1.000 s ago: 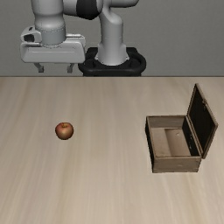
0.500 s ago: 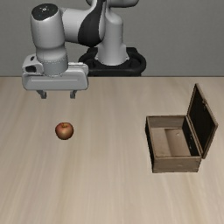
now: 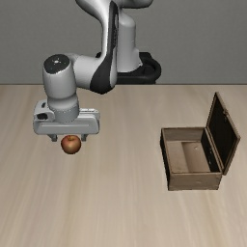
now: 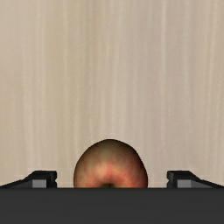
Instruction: Pick up the apple and place it in the box
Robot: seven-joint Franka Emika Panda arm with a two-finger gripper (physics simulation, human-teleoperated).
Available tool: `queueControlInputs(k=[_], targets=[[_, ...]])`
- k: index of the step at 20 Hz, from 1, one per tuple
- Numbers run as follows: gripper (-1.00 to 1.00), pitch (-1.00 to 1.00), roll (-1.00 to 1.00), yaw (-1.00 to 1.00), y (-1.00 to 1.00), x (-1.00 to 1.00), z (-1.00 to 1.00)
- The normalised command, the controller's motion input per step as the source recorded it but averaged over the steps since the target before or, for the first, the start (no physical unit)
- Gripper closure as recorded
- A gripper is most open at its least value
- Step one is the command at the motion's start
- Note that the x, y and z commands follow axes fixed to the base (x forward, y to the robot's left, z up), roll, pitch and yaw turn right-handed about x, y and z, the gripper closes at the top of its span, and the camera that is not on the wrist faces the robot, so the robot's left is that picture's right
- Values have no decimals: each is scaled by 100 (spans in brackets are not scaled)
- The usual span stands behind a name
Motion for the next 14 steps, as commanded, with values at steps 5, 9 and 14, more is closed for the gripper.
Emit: queueControlInputs(k=[5, 9, 14], targets=[[100, 0, 0, 0, 0, 0, -80], [100, 0, 0, 0, 0, 0, 0], [100, 0, 0, 0, 0, 0, 20]])
